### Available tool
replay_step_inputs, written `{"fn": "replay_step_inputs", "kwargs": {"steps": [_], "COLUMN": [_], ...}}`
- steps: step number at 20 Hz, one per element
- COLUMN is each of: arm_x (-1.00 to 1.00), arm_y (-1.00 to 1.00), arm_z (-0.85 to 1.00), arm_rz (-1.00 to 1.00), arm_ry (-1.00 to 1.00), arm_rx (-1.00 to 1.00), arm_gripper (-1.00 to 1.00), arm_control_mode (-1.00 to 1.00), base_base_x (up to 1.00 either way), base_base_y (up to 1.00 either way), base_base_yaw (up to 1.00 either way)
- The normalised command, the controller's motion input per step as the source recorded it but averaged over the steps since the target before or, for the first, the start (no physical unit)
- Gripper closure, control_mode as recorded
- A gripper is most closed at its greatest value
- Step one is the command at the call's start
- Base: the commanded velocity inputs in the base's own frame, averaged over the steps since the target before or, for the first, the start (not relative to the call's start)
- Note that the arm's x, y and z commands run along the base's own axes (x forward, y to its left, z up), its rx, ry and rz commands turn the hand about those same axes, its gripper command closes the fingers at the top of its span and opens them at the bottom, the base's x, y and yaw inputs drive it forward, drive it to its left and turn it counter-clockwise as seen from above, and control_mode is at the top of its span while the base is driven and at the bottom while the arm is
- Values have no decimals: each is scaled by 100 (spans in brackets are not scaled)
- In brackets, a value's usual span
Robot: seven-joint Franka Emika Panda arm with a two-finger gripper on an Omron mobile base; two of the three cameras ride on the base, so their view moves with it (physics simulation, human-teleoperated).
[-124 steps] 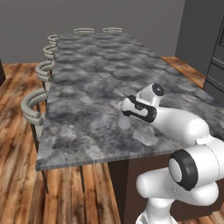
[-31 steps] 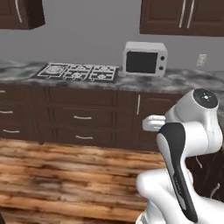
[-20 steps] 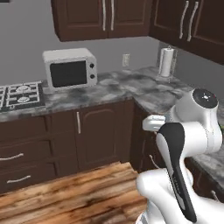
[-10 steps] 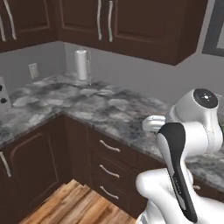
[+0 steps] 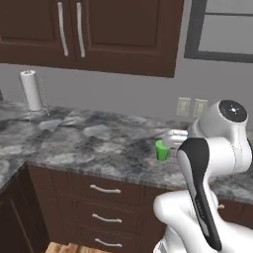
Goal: Place the pitcher and cup on the dining counter for serving.
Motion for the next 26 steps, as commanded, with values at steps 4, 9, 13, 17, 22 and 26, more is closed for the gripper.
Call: {"fn": "replay_step_inputs", "kwargs": {"steps": [4, 9, 13, 17, 22, 26], "arm_x": [0, 0, 0, 11, 65, 88], "arm_y": [0, 0, 0, -26, -44, -8], "arm_z": [0, 0, 0, -9, -27, -44], "arm_rz": [0, 0, 0, 0, -3, -7], "arm_ry": [0, 0, 0, 1, 15, 18], "arm_rx": [0, 0, 0, 0, 0, 0], "arm_gripper": [-100, -100, -100, -100, -100, -100], "arm_control_mode": [100, 100, 100, -100, -100, -100], "base_base_x": [54, 42, 12, 0, 0, 0], "base_base_y": [27, 0, 0, -1, 0, 0], "base_base_yaw": [-34, -46, -23, 0, 0, 0]}}
